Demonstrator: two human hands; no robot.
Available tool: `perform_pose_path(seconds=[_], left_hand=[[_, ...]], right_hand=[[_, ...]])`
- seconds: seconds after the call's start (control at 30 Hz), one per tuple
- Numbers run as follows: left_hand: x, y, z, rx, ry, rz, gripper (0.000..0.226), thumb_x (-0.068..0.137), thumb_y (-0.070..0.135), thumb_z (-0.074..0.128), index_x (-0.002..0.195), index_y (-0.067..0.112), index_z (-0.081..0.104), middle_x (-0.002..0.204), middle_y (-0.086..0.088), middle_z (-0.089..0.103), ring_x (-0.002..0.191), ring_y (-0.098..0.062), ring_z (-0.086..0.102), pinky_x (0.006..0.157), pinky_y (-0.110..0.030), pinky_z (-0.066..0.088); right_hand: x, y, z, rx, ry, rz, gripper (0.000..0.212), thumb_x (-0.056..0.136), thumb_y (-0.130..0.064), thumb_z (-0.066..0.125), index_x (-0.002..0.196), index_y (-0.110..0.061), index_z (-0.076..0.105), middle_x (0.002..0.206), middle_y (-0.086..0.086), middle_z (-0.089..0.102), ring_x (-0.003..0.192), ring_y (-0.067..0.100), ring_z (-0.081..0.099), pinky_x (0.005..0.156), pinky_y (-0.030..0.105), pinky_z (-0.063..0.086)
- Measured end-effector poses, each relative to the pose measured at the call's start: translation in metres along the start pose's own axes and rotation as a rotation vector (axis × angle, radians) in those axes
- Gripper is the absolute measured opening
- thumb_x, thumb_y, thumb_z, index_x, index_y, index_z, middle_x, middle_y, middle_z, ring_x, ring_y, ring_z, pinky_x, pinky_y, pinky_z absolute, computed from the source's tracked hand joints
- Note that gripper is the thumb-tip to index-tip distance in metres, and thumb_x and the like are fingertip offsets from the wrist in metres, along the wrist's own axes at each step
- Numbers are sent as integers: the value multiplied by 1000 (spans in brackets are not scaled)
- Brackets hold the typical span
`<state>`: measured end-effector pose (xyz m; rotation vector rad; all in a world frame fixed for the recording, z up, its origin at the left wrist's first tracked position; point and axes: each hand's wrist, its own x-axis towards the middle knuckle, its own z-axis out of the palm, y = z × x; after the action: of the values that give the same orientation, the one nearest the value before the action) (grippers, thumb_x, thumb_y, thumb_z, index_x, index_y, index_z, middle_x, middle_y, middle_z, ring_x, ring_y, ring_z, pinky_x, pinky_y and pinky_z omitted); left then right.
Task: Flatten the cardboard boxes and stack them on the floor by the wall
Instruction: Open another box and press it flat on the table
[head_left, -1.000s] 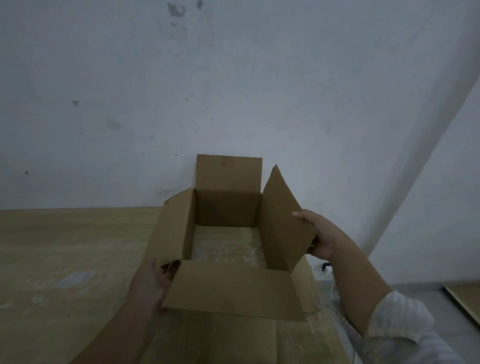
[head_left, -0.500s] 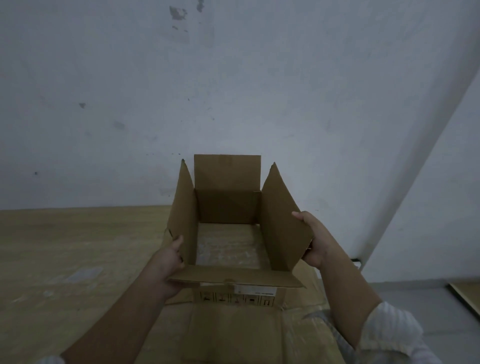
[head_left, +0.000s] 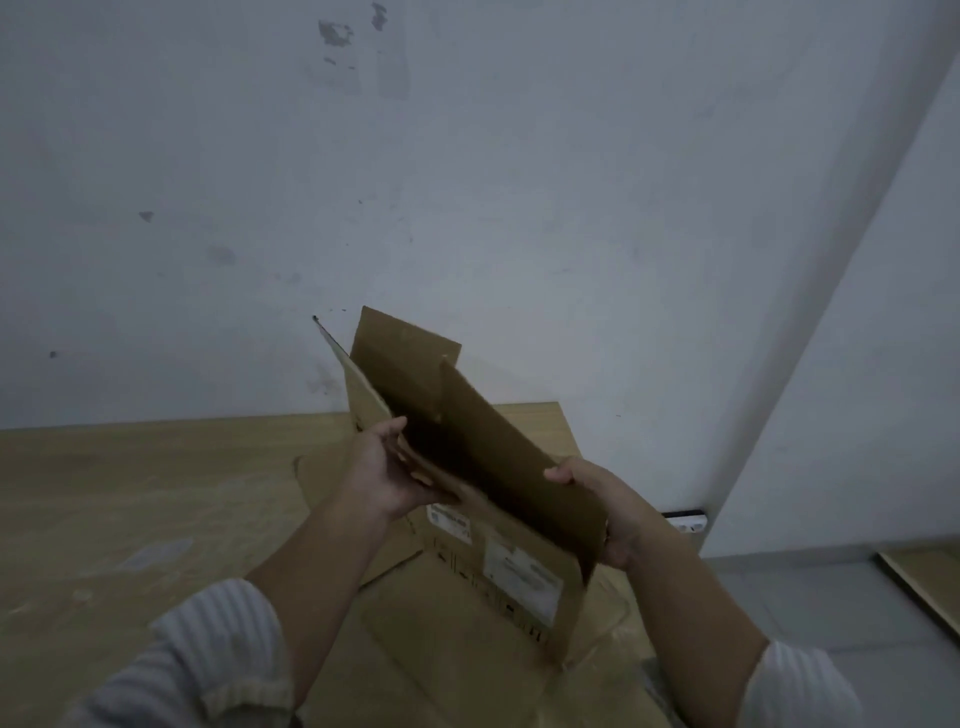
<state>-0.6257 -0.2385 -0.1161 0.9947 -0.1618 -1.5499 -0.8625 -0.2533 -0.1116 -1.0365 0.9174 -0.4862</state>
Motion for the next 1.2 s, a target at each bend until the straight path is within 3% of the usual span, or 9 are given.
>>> perform_pose_path(seconds=[0.17,0.3,0.37,0.5,0.6,0.73,0.97,1.03,1.2], left_hand=[[15,4,24,135,122,-64,84,67,72,56,129,15,48,125,-18,50,121,-50,43,83,-83,28],[12,5,30,266,149,-82,95,61,77,60,124,6,46,122,-21,55,117,-47,48,83,-80,28],[6,1,33,379,145,-82,75,68,60,68,112,3,48,110,-19,59,103,-45,57,78,-76,35],[-7,-4,40,546,170,-53,36,83,4,46,118,-4,45,108,-24,55,84,-40,61,74,-70,45],[-22,-6,50,600,177,18,11,82,-3,35,80,-3,46,77,-24,50,58,-32,54,72,-59,46],[-46,5,64,617,63,93,34,75,-7,35,44,5,37,54,-8,36,42,-23,42,48,-26,45],[-93,65,41,612,-107,175,20,81,-4,37,62,1,42,59,-12,41,50,-23,45,44,-23,44],[-101,85,12,605,-99,215,12,79,-7,39,73,0,46,63,-13,44,52,-24,48,46,-25,47],[-110,132,-88,615,39,246,19,79,-12,44,88,3,53,71,-16,56,57,-28,58,44,-30,52]], right_hand=[[7,7,40,-194,-171,-65,49,69,-32,55,117,-42,63,119,6,65,111,29,59,98,41,44],[8,10,38,-146,-160,-71,41,73,-39,55,112,-38,66,105,3,72,98,22,66,87,34,50],[8,14,44,-127,-147,-95,34,84,-43,53,114,-32,65,102,0,73,89,14,69,74,26,54],[14,22,61,-113,-40,-160,41,92,-49,48,123,-24,61,117,2,68,107,19,65,94,37,51],[6,18,74,-212,-25,-213,34,91,-53,46,117,-40,63,108,-14,71,99,1,66,78,18,53],[-3,3,88,-321,79,-345,43,85,-65,45,124,-52,52,132,-10,59,119,7,54,106,36,40],[-17,-29,148,-499,206,-507,32,82,-69,43,114,-72,41,125,-20,53,115,6,48,91,22,40],[-6,-23,178,-551,211,-522,42,85,-66,42,127,-62,37,139,-10,49,127,12,42,105,33,36],[44,21,262,-666,178,-488,52,93,-55,37,142,-38,32,143,-3,42,127,14,40,93,25,29]])
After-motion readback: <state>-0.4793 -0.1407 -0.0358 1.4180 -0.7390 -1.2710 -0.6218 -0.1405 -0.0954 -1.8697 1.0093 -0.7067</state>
